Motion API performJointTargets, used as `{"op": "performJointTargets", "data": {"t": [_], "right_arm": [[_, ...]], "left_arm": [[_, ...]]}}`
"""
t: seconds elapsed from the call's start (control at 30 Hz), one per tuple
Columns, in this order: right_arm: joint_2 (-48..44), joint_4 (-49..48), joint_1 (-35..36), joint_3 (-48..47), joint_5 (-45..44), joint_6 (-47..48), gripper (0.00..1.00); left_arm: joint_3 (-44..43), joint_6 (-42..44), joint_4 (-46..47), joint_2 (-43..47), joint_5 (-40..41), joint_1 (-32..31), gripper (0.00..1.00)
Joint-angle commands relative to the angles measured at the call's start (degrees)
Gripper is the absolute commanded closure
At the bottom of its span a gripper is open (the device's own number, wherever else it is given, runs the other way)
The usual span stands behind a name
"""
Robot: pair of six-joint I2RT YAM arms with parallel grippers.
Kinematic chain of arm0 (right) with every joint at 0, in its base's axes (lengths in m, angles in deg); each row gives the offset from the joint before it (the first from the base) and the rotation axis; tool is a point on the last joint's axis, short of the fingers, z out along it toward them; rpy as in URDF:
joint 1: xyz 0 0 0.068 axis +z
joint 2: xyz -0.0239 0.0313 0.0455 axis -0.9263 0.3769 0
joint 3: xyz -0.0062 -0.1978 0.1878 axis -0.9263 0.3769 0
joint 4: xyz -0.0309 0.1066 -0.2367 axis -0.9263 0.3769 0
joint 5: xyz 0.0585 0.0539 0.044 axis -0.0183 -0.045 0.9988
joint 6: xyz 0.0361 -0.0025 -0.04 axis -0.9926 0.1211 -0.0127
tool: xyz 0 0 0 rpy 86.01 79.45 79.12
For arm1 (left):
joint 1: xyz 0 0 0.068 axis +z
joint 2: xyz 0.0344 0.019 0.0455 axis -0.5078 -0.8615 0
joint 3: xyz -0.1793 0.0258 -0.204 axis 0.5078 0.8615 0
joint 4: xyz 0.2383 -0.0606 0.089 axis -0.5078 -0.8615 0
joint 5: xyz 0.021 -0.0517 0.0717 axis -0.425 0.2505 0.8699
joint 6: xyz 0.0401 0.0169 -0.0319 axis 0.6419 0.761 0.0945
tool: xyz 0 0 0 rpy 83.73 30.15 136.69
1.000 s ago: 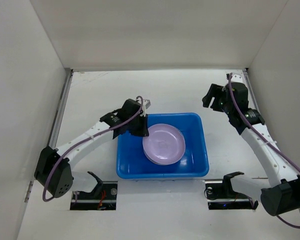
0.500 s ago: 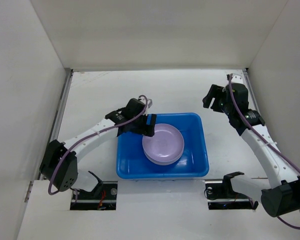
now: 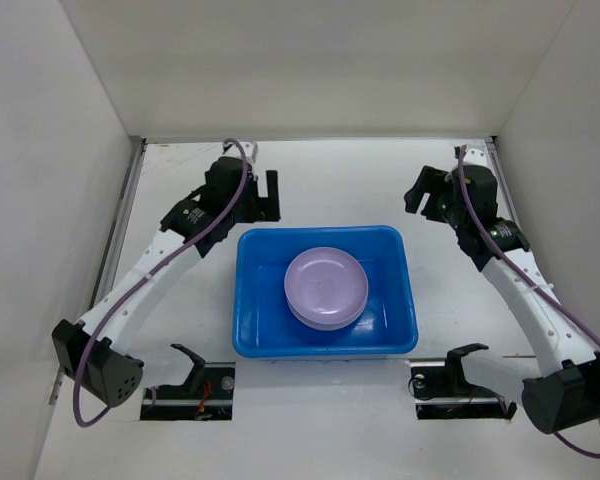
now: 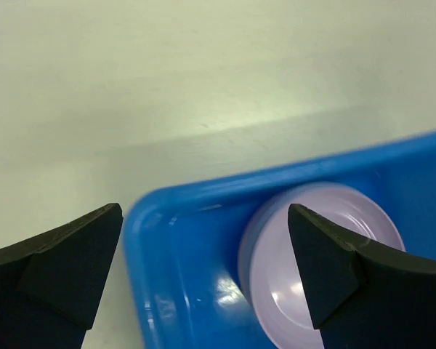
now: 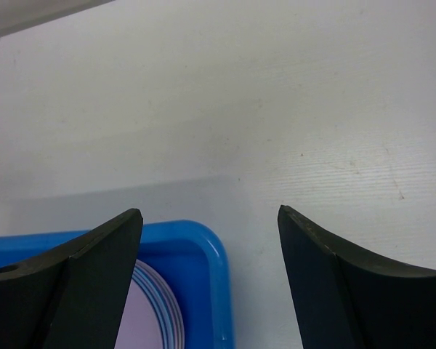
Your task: Place the plates into the plastic bin on the countertop
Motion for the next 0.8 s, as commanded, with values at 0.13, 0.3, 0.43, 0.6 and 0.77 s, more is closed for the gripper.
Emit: {"op": "performJointTargets", "data": {"t": [0.13,0.3,0.43,0.6,0.77], "right_arm": [[1.77,-4.47,0.26,-1.67,0.19,-0.32,0.19],[3.53,-4.47,0.52,-2.81,0.19,-0.14,0.19],[5.11,-4.47,0.52,-3.52,0.19,-0.14,0.19],[6.52,-4.03,1.22,-4.75,0.02,0.03,0.19],[6.52,-4.03,1.23,-4.84,-0.42,0.56,0.18]], "left_arm": [[-0.45,-2.23,-4.10,1.82,19.47,4.78,0.00],[1.75,-2.31,-3.23,2.53,19.83,7.15,0.00],[2.72,-2.05,-1.30,2.79,18.26,7.95,0.00],[3.25,-2.31,1.34,2.09,15.89,8.74,0.00],[2.19,-1.35,3.36,0.86,14.82,9.97,0.00]]}}
